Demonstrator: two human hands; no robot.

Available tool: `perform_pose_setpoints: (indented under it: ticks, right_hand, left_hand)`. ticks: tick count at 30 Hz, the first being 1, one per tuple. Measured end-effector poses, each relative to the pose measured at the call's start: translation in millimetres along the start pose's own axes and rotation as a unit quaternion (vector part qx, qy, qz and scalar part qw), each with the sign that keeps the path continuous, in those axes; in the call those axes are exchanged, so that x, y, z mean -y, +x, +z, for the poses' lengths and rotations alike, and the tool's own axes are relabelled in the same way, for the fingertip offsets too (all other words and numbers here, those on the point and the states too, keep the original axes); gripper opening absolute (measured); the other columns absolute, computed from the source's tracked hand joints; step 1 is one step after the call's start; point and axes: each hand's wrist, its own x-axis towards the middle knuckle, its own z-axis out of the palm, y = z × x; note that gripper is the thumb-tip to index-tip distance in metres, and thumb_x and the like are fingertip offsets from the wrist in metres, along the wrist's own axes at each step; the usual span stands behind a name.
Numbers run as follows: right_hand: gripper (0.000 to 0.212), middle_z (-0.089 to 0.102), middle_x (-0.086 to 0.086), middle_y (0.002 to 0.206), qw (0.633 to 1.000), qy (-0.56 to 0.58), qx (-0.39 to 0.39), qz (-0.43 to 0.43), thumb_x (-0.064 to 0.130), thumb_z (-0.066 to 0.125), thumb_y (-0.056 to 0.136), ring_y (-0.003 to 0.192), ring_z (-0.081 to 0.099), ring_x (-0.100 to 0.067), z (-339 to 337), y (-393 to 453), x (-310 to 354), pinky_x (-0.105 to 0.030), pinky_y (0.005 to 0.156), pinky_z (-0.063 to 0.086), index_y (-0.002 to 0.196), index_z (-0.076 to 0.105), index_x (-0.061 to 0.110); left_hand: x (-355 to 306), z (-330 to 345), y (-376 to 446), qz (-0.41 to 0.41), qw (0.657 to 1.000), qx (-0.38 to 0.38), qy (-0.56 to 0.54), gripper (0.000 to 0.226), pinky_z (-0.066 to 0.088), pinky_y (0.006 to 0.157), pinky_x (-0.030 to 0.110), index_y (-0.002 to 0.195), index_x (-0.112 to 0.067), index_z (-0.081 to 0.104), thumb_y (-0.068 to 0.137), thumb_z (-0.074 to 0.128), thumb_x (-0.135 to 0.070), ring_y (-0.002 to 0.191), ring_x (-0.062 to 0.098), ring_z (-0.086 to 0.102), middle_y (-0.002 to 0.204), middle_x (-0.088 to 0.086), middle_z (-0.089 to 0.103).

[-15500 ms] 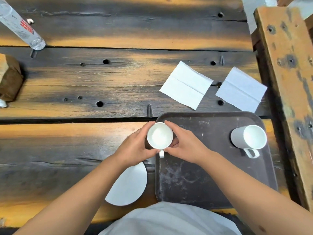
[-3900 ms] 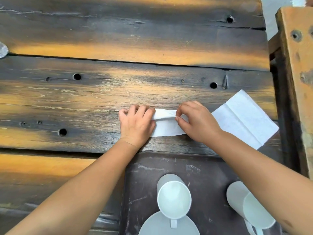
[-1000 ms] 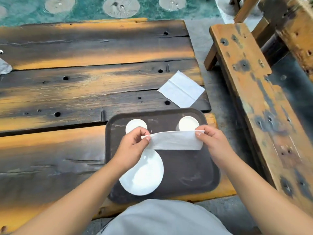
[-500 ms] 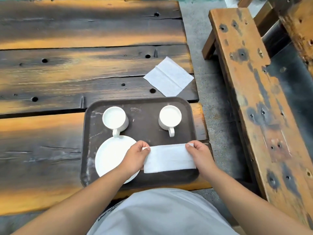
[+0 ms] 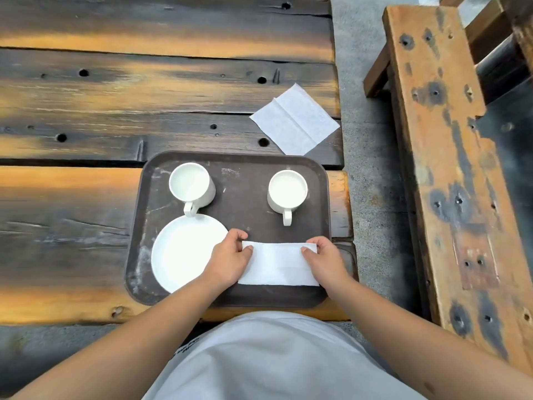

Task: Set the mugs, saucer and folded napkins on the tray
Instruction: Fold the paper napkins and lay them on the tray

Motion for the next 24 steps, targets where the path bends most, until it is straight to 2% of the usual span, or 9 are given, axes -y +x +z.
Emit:
perform_pose_setpoints:
  ticks: [2,5,9,12,16,20,22,24]
  right_hand:
    - [0.013,0.064,-0.005,0.096,0.999,-0.033,-0.003,-0.006,0.016,0.060,0.087,0.089,0.061,-0.024,-1.6,-1.0,-2.4,-0.038,0.079,0.050,0.100,0.057,0.020]
    - [0.026,0.065,-0.005,0.094,0.997,-0.077,-0.009,-0.021,0.015,0.061,0.086,0.086,0.061,-0.024,-3.9,-2.7,-4.9,-0.037,0.078,0.049,0.111,0.055,0.020]
    - [0.033,0.065,-0.003,0.096,0.996,-0.086,-0.010,-0.032,0.013,0.060,0.086,0.086,0.062,-0.023,-5.5,-3.9,-5.1,-0.035,0.077,0.048,0.118,0.052,0.020]
    - [0.037,0.066,-0.003,0.100,0.992,-0.112,-0.036,-0.050,0.014,0.059,0.086,0.087,0.060,-0.023,-7.8,-5.5,-2.5,-0.032,0.073,0.043,0.122,0.050,0.017]
    - [0.044,0.058,-0.002,0.124,0.959,-0.258,-0.024,-0.114,0.025,0.056,0.088,0.111,0.055,-0.026,-13.3,-14.9,-0.5,-0.037,0.087,0.046,0.129,0.044,0.019]
    - [0.050,0.043,0.001,0.136,0.893,-0.406,-0.039,-0.191,0.032,0.056,0.084,0.122,0.042,-0.025,-16.1,-25.9,-6.6,-0.041,0.092,0.044,0.130,0.041,0.021]
    - [0.053,0.040,-0.004,0.139,0.857,-0.456,-0.047,-0.234,0.032,0.060,0.079,0.122,0.041,-0.028,-16.0,-28.0,-11.0,-0.043,0.095,0.042,0.128,0.046,0.018]
    - [0.050,0.042,-0.008,0.139,0.816,-0.499,-0.021,-0.292,0.032,0.061,0.077,0.121,0.043,-0.032,-15.4,-28.5,-15.2,-0.045,0.092,0.041,0.124,0.051,0.017]
  left_hand:
    - [-0.4,-0.1,-3.8,0.007,1.000,0.005,0.009,0.024,0.037,0.063,0.009,0.116,-0.021,0.049,0.094,0.057,-0.023,0.076,0.003,0.051,0.083,-0.007,0.054]
    - [-0.4,-2.1,-10.8,0.026,0.999,0.011,0.041,0.034,0.038,0.070,0.021,0.126,-0.018,0.047,0.093,0.056,-0.024,0.081,0.004,0.053,0.091,-0.009,0.055]
    - [-0.5,-8.7,-16.4,0.049,0.996,0.001,0.071,0.039,0.040,0.080,0.025,0.130,-0.015,0.048,0.093,0.057,-0.024,0.083,0.011,0.056,0.112,-0.003,0.056]
    - [1.9,-13.9,-22.6,0.127,0.980,-0.013,0.155,0.040,0.048,0.085,0.035,0.130,-0.015,0.047,0.092,0.055,-0.024,0.101,0.015,0.056,0.129,0.000,0.048]
    - [4.2,-15.7,-25.7,0.265,0.909,0.020,0.320,0.043,0.047,0.089,0.040,0.132,-0.016,0.048,0.091,0.051,-0.027,0.115,0.026,0.051,0.136,0.004,0.046]
    - [8.7,-4.7,-27.7,0.300,0.823,0.068,0.478,0.049,0.032,0.102,0.044,0.139,-0.022,0.040,0.092,0.042,-0.036,0.131,0.030,0.036,0.148,0.009,0.036]
    - [12.0,1.3,-28.9,0.322,0.791,0.080,0.513,0.048,0.029,0.103,0.048,0.137,-0.023,0.039,0.091,0.042,-0.036,0.130,0.031,0.035,0.147,0.010,0.035]
    - [16.2,5.6,-28.5,0.337,0.769,0.092,0.535,0.049,0.027,0.104,0.050,0.137,-0.024,0.039,0.090,0.044,-0.036,0.130,0.031,0.036,0.147,0.011,0.034]
